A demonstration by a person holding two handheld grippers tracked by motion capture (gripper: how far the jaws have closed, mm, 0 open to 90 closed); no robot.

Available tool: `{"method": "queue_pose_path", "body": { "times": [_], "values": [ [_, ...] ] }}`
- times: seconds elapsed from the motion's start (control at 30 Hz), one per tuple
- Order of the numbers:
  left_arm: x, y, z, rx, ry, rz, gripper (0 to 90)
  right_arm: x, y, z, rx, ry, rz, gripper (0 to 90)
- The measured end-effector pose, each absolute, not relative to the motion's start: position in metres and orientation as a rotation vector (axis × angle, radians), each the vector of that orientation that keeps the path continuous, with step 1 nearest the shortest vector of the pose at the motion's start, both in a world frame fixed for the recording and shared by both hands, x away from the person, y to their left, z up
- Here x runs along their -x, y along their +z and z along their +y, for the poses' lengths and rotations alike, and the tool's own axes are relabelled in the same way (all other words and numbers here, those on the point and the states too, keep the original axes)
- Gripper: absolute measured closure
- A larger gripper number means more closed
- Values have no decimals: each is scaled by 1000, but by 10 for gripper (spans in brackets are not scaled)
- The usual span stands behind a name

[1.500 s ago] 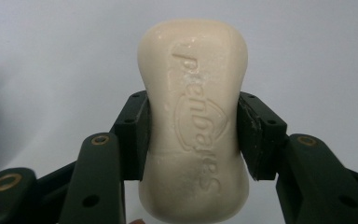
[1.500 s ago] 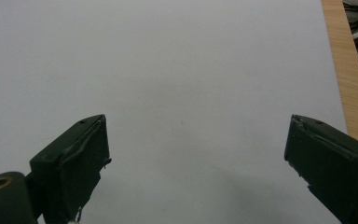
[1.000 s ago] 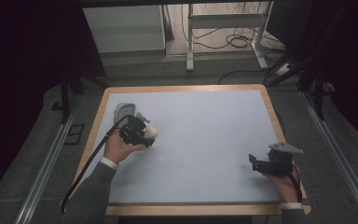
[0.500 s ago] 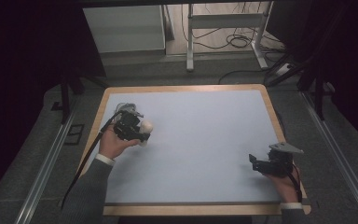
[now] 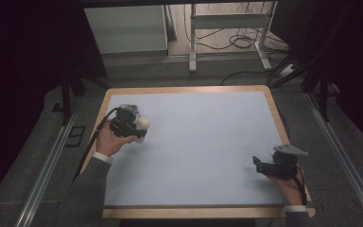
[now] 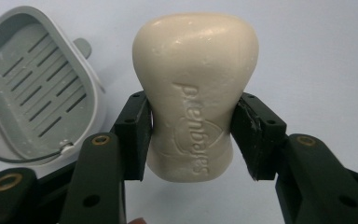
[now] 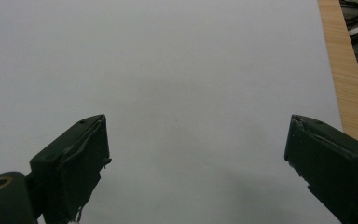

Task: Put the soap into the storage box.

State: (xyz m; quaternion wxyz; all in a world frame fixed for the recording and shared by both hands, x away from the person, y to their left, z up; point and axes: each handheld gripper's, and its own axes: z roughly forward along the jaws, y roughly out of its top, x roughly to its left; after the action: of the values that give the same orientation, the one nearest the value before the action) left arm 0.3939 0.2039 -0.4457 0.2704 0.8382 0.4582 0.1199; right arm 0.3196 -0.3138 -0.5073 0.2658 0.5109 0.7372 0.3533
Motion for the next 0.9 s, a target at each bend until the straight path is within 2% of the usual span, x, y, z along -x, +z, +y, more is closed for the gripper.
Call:
{"method": "queue_pose_path", "body": {
  "times": [0.9],
  "values": [
    [-401,-434,240,-2149,345,1317,499,-320,-508,-314,-1385,950,1989,63]
  ]
}}
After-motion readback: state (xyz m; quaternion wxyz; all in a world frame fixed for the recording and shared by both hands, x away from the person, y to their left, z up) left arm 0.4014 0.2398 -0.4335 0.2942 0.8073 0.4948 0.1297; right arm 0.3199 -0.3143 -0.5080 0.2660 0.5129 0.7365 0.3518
